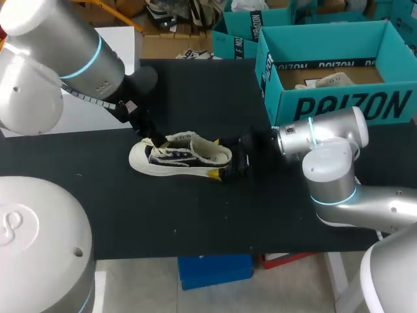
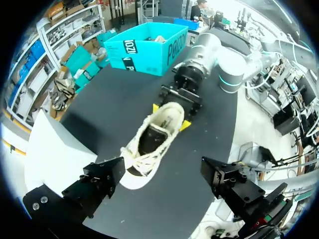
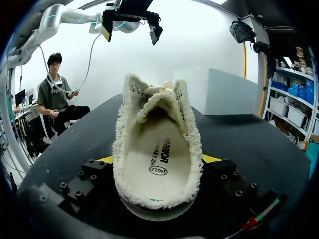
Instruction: Take the shoe out of the shoebox, open the shoe tongue, remove and reinsert the insole, then place the shoe into the shoebox
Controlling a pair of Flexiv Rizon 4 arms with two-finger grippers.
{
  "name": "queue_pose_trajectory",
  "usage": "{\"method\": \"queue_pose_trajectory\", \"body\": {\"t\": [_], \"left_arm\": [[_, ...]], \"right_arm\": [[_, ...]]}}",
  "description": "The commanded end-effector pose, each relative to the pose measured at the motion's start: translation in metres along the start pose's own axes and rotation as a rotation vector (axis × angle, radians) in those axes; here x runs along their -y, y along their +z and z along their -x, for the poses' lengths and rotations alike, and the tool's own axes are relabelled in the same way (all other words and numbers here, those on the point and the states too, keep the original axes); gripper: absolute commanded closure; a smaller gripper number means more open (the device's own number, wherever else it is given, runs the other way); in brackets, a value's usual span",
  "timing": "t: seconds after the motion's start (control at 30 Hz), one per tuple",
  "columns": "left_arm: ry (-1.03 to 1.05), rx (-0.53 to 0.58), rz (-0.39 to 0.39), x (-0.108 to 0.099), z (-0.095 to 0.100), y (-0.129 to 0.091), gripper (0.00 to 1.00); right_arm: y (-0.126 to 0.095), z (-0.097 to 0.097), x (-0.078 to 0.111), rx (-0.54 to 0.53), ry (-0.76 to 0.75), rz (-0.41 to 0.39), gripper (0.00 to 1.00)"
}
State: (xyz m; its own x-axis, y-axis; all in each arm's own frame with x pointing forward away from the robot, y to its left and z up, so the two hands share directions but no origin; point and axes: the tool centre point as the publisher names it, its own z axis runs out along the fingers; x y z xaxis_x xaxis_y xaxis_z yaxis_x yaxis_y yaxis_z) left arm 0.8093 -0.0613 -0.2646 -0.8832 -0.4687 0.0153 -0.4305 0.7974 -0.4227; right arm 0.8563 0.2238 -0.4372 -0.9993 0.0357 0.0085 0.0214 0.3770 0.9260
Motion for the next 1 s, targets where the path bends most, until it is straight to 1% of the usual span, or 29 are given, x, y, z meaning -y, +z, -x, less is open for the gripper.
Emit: {"method": "queue_pose_trajectory", "body": {"t": [0.03,0.43,0.47,0.67,0.8,0.87,0.93,1.0], "left_arm": [[-0.001,0.031,0.0,-0.001,-0.003,-0.001,0.0],[-0.001,0.031,0.0,-0.001,-0.003,-0.001,0.0],[-0.013,0.027,0.008,0.0,0.0,-0.001,0.0],[-0.194,0.058,0.11,0.006,0.007,0.002,0.0],[-0.367,0.056,0.185,0.009,0.006,0.007,0.0],[-0.451,0.077,0.224,0.009,0.005,0.011,0.0],[-0.535,0.068,0.235,0.009,0.005,0.014,0.0],[-0.605,0.107,0.259,0.01,0.005,0.018,0.0]], "right_arm": [[0.007,-0.001,0.006,-0.001,0.002,0.0,1.0],[0.007,-0.001,0.006,-0.001,0.002,0.0,1.0],[0.007,-0.001,0.006,-0.001,0.002,0.0,1.0],[0.007,-0.001,0.006,-0.001,0.002,0.0,1.0],[0.007,-0.001,0.006,-0.001,0.002,0.0,1.0],[0.007,-0.001,0.006,-0.001,0.002,0.0,1.0],[0.007,-0.001,0.006,-0.001,0.002,0.0,1.0],[0.007,-0.001,0.006,-0.001,0.002,0.0,1.0]]}}
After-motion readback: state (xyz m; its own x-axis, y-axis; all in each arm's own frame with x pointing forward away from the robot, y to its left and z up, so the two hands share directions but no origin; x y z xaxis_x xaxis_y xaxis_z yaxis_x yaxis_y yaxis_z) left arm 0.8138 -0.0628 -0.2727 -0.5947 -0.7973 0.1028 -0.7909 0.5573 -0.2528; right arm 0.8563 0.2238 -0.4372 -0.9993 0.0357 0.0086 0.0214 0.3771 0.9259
